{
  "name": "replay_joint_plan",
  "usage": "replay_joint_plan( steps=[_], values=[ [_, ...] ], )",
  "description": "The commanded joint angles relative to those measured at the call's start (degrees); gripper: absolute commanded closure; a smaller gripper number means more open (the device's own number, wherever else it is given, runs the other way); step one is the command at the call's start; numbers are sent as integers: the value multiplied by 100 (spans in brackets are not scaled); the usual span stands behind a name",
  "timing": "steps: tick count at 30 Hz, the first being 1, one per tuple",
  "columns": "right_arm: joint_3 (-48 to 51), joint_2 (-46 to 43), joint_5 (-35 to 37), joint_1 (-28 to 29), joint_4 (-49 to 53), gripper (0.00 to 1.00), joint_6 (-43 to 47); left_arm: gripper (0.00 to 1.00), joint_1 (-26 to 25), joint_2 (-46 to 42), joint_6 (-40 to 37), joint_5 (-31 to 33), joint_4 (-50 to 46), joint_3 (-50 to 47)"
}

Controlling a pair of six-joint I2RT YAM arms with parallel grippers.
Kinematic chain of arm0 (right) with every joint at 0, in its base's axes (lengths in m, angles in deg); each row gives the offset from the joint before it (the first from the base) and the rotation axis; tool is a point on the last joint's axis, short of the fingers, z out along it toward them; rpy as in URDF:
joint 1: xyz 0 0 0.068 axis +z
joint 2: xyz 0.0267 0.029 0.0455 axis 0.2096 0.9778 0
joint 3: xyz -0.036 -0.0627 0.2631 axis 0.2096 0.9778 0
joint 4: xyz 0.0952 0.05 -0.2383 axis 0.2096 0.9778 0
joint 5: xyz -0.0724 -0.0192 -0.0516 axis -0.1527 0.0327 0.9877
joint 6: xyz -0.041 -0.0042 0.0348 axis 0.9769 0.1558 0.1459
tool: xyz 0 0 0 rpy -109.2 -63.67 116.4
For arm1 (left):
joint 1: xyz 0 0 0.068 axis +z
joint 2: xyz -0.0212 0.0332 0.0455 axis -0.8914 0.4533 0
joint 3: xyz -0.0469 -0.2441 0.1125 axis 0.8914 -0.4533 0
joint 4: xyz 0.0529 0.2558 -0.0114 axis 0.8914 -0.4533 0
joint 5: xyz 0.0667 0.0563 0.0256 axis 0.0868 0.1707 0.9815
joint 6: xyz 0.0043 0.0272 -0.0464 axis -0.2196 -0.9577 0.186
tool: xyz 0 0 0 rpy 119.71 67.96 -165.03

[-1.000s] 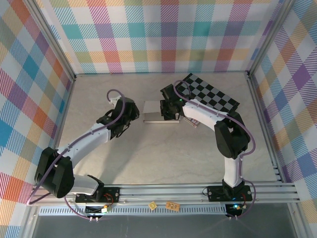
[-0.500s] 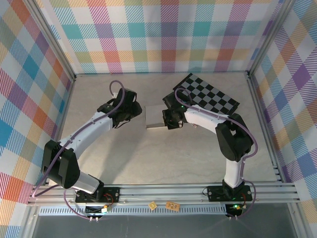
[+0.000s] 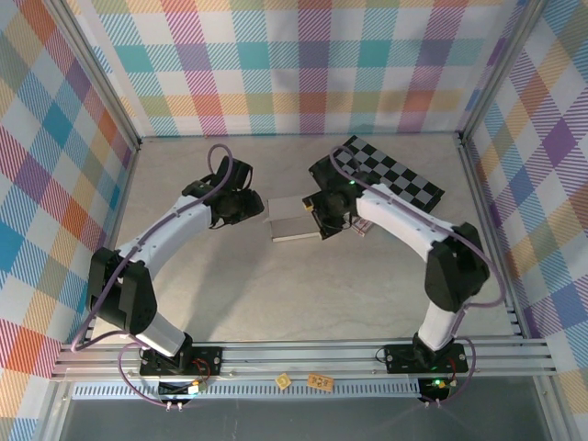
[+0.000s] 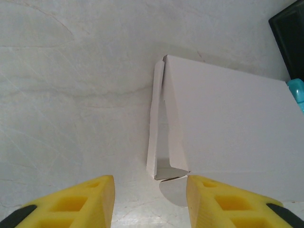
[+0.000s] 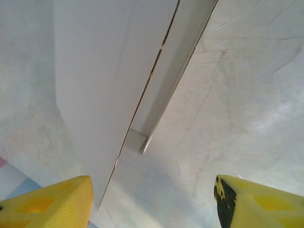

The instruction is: Fold the paper box

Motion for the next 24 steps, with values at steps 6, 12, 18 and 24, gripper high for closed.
replay_joint_plan(
  steps=[6, 12, 18, 24],
  values=[
    [-31, -967, -2, -846, 522, 35, 2272, 57, 332, 693, -131, -1028, 353, 529],
    [-1077, 307, -1508, -2055, 499, 43, 4403, 59, 508, 1425, -90, -1598, 204, 1103],
    [-2387, 1960, -2471, -2267, 1412, 52, 5452, 61, 546, 2001, -117, -2151, -74, 1542],
    [-2488, 2331, -2619, -2267, 1285, 52, 5652, 62, 529, 2191, -87, -2408, 16, 1454]
  ],
)
